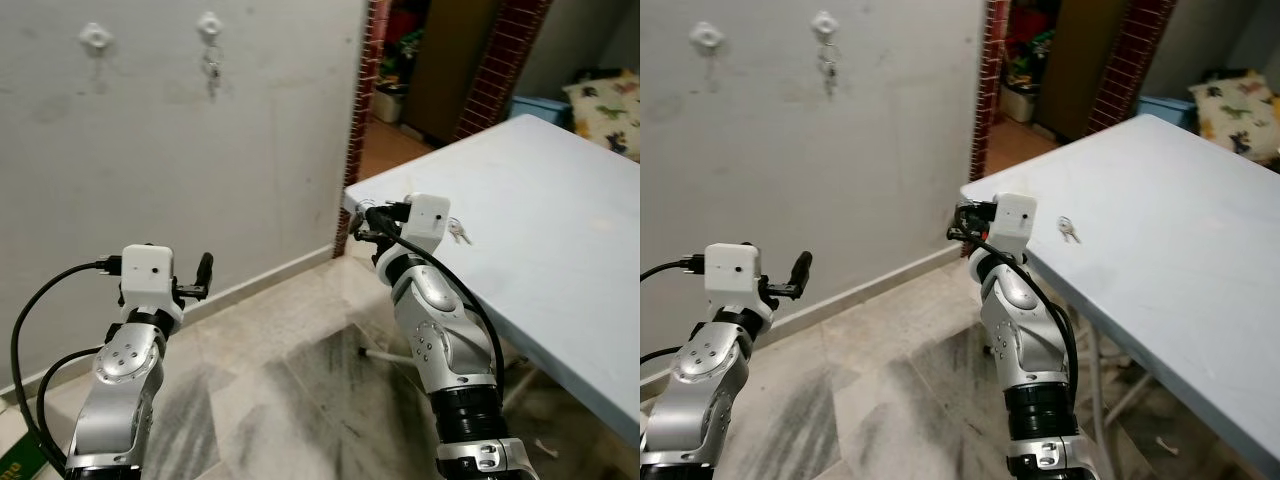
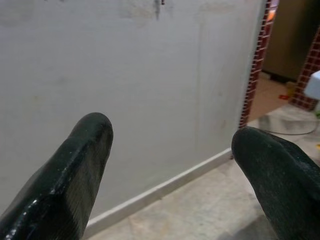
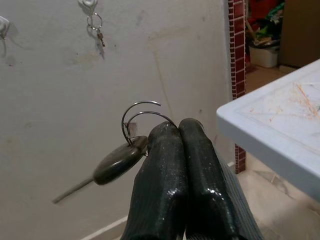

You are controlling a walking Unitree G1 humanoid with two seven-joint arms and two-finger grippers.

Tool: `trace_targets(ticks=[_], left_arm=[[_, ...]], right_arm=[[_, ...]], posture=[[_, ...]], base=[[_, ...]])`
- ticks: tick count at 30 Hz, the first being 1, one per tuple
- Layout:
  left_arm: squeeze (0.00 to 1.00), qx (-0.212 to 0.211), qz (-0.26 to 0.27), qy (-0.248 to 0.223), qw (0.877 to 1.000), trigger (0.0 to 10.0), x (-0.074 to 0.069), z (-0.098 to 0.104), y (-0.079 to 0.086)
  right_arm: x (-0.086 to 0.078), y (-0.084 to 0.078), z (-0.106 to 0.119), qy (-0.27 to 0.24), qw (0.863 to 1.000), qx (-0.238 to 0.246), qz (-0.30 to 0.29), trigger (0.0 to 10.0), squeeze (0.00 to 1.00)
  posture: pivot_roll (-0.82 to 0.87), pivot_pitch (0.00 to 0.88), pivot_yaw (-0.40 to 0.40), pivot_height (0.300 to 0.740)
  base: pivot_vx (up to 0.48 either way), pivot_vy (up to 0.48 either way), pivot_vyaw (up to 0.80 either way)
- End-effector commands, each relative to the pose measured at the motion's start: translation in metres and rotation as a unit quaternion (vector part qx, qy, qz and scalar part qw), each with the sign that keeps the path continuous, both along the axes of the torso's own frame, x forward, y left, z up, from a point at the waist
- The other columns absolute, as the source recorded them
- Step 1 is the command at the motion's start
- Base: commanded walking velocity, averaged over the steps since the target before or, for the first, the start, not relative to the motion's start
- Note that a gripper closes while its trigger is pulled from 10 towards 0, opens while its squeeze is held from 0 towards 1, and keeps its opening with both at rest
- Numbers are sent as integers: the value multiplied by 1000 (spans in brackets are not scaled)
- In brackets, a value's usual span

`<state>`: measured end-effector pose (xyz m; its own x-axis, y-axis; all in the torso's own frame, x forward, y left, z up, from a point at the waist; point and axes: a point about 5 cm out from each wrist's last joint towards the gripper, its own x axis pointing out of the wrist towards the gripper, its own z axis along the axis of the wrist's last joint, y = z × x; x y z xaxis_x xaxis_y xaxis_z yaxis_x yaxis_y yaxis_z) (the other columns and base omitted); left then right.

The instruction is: Hang keys on a hook

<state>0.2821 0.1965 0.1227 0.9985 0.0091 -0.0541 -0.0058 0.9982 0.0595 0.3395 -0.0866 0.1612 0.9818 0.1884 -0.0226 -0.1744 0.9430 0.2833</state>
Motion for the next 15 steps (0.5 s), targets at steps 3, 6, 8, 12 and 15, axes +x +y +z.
trace_targets(ticks=[3, 6, 8, 12, 15], left_arm=[[0, -11, -15, -10, 1000, 10000, 3, 4, -6], [0, -13, -18, -10, 1000, 10000, 2, 4, -7], [0, -14, -20, -10, 1000, 10000, 2, 4, -7], [0, -15, -21, -10, 1000, 10000, 3, 3, -7], [0, -15, -21, -9, 1000, 10000, 2, 3, -6]], right_arm=[[1, -6, 4, -13, 1000, -8, -8, 10000, 0], [1, -6, 4, -14, 1000, -9, -8, 10000, 0], [1, -6, 4, -15, 1000, -9, -8, 10000, 0], [1, -5, 4, -15, 1000, -8, -8, 10000, 0], [1, -5, 4, -15, 1000, -8, -7, 10000, 0]], posture=[[104, 5, -30, 740], [102, 5, -28, 740], [102, 6, -28, 740], [102, 7, -26, 740], [102, 10, -25, 740]], base=[[0, 0, 267], [0, 0, 800], [0, 0, 800], [0, 0, 800], [0, 0, 800]])
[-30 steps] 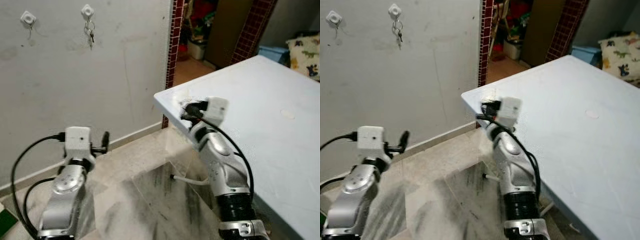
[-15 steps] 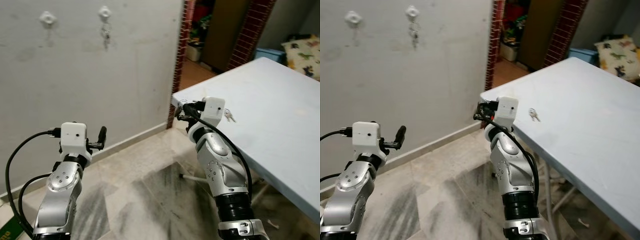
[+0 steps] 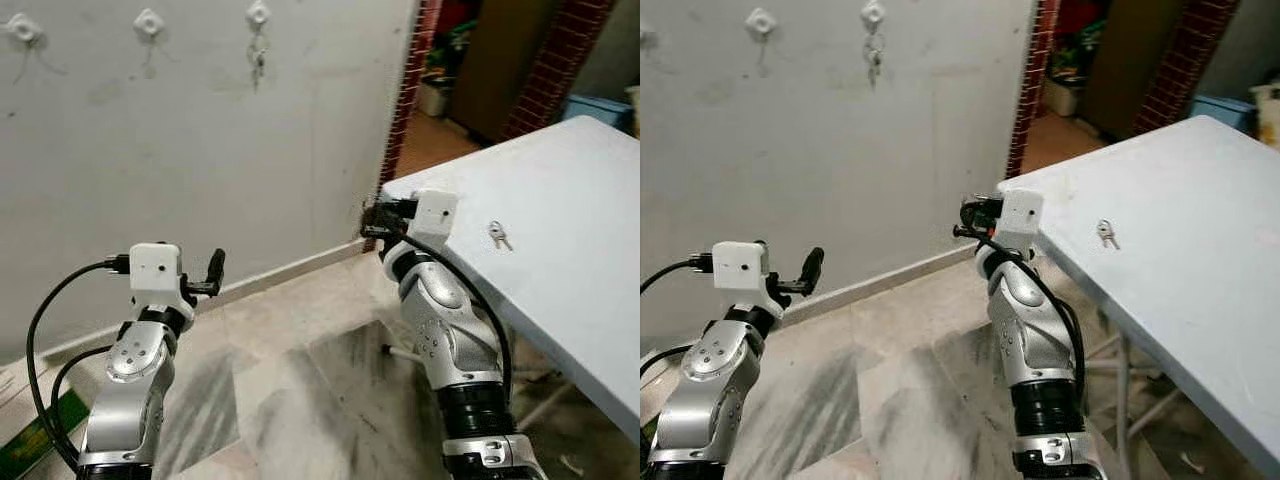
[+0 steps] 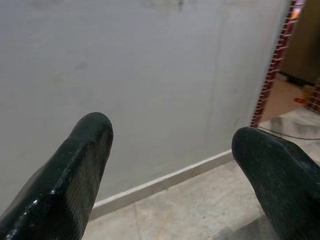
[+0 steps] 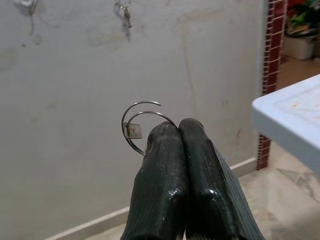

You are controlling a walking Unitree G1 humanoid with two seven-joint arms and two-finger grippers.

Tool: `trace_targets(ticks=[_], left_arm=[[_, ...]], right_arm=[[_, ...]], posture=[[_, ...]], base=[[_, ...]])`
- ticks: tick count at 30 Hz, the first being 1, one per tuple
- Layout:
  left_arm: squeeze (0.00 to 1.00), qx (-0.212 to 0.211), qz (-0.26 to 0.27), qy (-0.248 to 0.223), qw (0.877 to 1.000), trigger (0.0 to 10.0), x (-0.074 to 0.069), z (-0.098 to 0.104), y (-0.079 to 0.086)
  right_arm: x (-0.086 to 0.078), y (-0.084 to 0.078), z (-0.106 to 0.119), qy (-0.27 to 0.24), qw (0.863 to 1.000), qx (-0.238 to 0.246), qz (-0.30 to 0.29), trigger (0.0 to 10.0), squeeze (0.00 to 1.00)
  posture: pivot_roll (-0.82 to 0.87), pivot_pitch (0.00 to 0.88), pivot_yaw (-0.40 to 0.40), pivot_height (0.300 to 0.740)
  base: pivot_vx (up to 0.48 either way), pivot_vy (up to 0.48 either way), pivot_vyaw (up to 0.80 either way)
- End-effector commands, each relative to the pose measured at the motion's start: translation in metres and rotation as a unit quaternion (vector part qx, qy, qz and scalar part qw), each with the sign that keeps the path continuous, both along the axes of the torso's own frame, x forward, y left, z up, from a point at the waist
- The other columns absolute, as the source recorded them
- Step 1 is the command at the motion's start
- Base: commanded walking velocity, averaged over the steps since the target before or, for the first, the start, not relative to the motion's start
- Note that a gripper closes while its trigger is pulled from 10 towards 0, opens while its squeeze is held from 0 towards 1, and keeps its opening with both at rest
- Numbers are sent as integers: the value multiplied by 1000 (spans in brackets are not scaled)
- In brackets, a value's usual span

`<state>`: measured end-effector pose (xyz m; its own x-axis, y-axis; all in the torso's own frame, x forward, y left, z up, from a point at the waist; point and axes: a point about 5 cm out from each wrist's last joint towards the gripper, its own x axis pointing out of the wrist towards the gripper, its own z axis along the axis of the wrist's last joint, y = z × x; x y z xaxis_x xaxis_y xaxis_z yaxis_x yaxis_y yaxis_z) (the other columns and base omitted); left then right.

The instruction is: Hang keys on a hook

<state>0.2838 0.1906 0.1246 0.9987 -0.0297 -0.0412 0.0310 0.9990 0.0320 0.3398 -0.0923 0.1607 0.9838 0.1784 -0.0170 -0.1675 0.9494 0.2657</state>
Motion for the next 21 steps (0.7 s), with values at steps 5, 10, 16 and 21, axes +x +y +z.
trace_targets(ticks=[5, 10, 16, 21], left_arm=[[0, -1, -4, -1, 1000, 10000, 0, 1, -1], [0, -3, -6, 1, 1000, 10000, -1, 0, -1], [0, -6, -5, 8, 1000, 10000, -2, -2, -2], [0, -10, -4, 11, 1000, 10000, -3, -4, -3]], right_arm=[[1, 1, 5, -10, 1000, 0, -1, 10000, 0], [1, 2, 4, -10, 1000, 1, 0, 10000, 0], [1, 2, 4, -10, 1000, 0, 4, 10000, 0], [1, 3, 4, -10, 1000, -1, 6, 10000, 0]], posture=[[104, 13, -24, 740], [104, 14, -24, 740], [103, 21, -26, 740], [102, 22, -27, 740]], base=[[0, 0, 800], [0, 0, 800], [0, 0, 800], [0, 0, 800]])
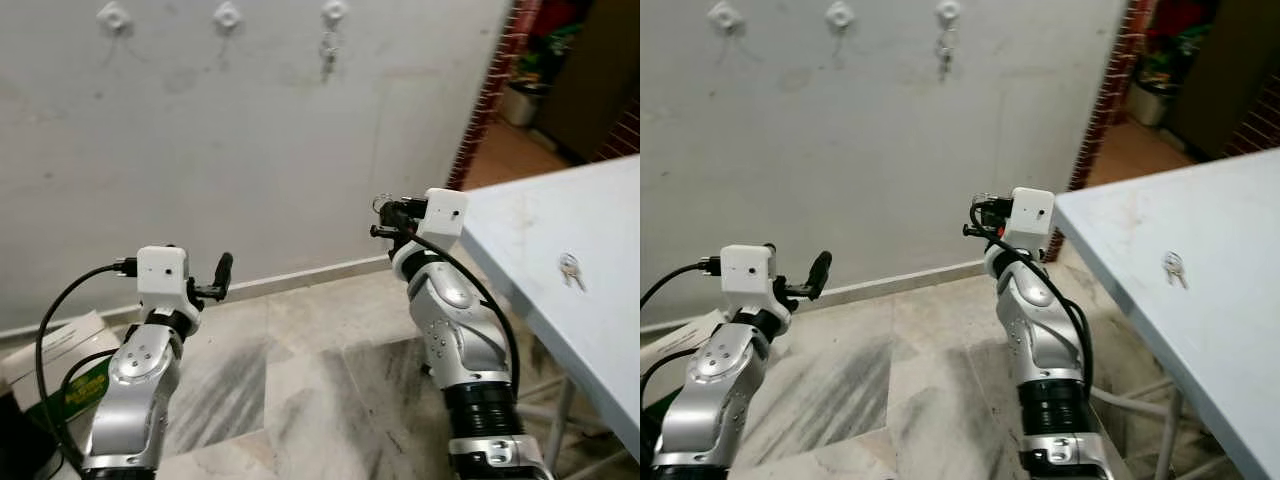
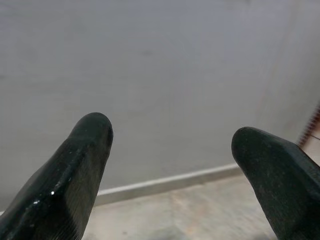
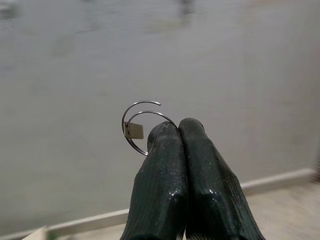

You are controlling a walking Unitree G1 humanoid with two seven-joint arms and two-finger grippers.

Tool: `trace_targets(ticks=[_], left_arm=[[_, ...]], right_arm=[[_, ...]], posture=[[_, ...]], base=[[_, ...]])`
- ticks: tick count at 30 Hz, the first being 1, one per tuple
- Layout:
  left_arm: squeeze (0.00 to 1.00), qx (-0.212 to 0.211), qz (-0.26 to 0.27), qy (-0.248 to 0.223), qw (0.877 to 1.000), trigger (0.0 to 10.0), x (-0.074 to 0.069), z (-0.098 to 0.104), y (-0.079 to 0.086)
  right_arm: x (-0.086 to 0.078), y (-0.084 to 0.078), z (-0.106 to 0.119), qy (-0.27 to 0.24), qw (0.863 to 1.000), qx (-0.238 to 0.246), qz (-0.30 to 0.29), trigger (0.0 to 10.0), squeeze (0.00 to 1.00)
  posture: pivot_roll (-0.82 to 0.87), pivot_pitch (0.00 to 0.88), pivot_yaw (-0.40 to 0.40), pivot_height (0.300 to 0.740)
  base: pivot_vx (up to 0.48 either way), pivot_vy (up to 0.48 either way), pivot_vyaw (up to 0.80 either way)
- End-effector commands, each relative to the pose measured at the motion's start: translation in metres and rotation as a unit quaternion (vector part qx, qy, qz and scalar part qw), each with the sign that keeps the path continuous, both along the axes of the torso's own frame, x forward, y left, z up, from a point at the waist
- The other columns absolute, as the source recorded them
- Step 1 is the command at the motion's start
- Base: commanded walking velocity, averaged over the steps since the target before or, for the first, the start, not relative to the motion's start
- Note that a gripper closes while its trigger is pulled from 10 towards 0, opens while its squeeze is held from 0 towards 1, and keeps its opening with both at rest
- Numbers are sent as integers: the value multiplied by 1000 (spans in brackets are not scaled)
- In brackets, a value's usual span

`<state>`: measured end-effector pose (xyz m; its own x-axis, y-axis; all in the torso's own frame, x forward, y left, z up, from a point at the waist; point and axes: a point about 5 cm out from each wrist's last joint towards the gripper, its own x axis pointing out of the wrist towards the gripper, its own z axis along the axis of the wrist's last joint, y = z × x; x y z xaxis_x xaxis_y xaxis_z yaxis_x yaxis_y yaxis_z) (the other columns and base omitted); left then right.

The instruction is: Hang keys on a hook

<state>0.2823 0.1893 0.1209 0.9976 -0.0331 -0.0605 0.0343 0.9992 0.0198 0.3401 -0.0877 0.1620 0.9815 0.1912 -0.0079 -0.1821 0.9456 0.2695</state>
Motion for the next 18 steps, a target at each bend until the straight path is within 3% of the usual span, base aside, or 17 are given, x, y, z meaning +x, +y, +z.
trace_targets(ticks=[1, 8, 11, 18], left_arm=[[0, -3, -3, 2, 1000, 10000, -2, -1, -3], [0, -7, -8, 3, 1000, 10000, -3, -1, -4], [0, -8, -9, 3, 1000, 10000, -3, -1, -4], [0, -14, -20, -2, 1000, 10000, -5, 0, -6]], right_arm=[[1, -1, 3, -6, 1000, -5, 1, 10000, 0], [1, -1, 3, -5, 1000, -1, 2, 10000, 0], [1, -1, 3, -5, 1000, 1, 2, 10000, 0], [1, -1, 2, -4, 1000, 2, 2, 10000, 0]], posture=[[102, 24, -28, 740], [101, 24, -29, 740], [101, 25, -30, 740], [105, 22, -31, 740]], base=[[0, 0, 800], [0, 0, 800], [0, 0, 0], [292, 0, 0]])
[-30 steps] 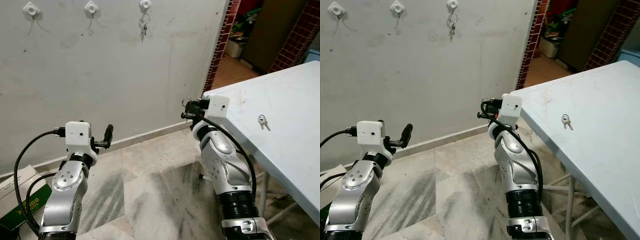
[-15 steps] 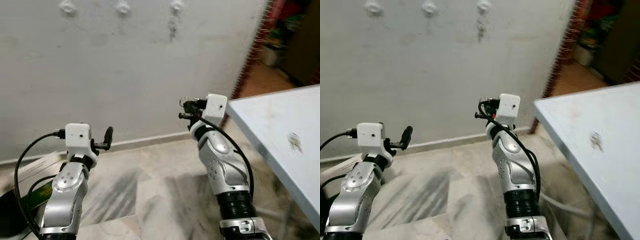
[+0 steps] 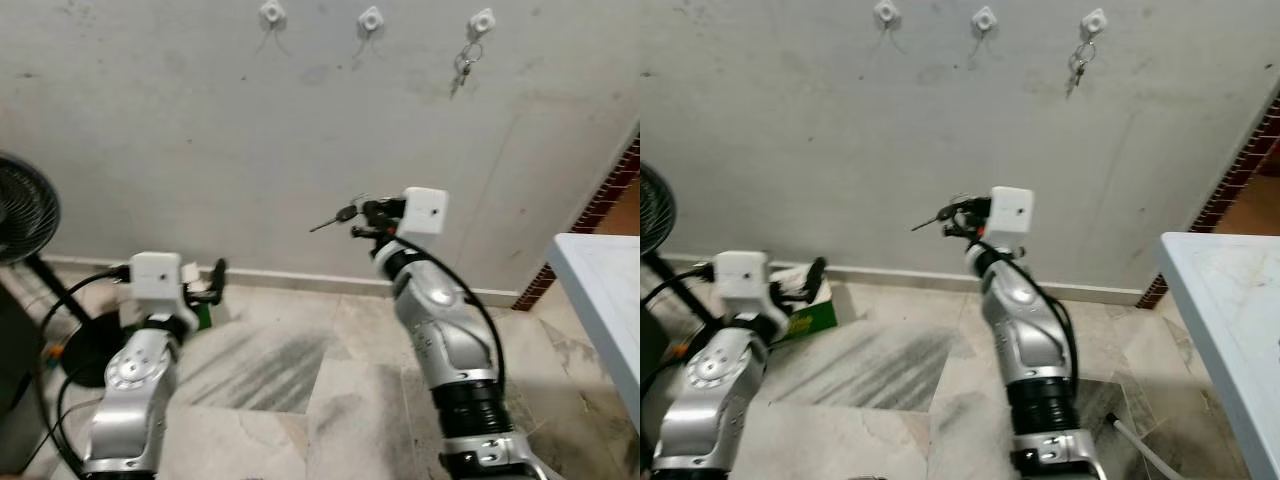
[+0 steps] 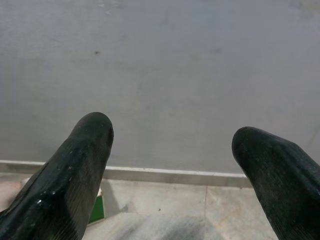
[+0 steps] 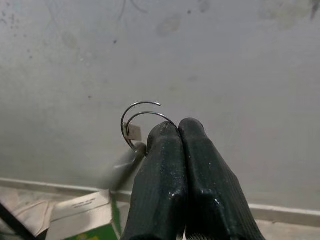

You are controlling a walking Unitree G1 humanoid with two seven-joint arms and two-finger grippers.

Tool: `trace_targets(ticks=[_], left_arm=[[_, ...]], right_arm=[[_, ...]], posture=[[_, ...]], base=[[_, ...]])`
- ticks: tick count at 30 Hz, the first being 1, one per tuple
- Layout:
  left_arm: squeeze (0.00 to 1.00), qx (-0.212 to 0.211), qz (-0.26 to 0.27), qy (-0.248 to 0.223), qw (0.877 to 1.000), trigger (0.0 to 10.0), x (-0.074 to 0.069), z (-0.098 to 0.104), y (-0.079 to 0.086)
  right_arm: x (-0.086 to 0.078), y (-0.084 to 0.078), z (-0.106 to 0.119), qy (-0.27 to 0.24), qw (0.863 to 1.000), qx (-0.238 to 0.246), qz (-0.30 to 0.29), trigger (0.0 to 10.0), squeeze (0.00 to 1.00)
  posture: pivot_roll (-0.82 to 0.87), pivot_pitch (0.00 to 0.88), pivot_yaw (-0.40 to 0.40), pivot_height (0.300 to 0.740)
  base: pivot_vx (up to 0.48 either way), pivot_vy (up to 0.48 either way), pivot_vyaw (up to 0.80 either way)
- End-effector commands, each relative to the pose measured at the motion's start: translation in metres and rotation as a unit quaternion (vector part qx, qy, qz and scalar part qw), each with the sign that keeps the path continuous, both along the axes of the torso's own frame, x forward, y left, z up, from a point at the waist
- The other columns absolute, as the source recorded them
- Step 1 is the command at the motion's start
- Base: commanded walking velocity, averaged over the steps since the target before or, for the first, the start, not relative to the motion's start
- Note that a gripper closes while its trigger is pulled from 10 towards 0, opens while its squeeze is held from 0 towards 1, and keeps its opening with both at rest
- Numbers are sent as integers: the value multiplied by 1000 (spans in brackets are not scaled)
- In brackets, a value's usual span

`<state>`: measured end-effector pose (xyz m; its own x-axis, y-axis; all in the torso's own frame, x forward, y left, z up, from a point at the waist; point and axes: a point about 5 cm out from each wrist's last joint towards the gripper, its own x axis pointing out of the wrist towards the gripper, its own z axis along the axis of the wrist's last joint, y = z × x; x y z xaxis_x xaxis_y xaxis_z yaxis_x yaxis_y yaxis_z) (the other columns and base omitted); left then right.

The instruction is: Hang keys on a hook

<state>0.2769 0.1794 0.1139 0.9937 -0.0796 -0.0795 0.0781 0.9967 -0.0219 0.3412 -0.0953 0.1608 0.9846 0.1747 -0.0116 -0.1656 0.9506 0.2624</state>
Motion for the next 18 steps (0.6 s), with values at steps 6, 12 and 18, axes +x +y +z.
trace_targets(ticks=[6, 12, 18], left_arm=[[0, 4, -2, -15, 1000, 10000, 0, 8, 4], [0, 2, -4, -16, 1000, 10000, 1, 8, 3], [0, 0, -6, -14, 1000, 10000, 0, 7, 3]], right_arm=[[0, 8, 4, -6, 1000, 5, 12, 10000, 0], [1, 8, 4, -6, 1000, 5, 14, 10000, 0], [1, 9, 4, -7, 1000, 4, 15, 10000, 0]], posture=[[106, 20, -32, 740], [109, 14, -35, 740], [109, 13, -35, 740]], base=[[395, 161, 0], [418, 0, 0], [417, 120, 0]])
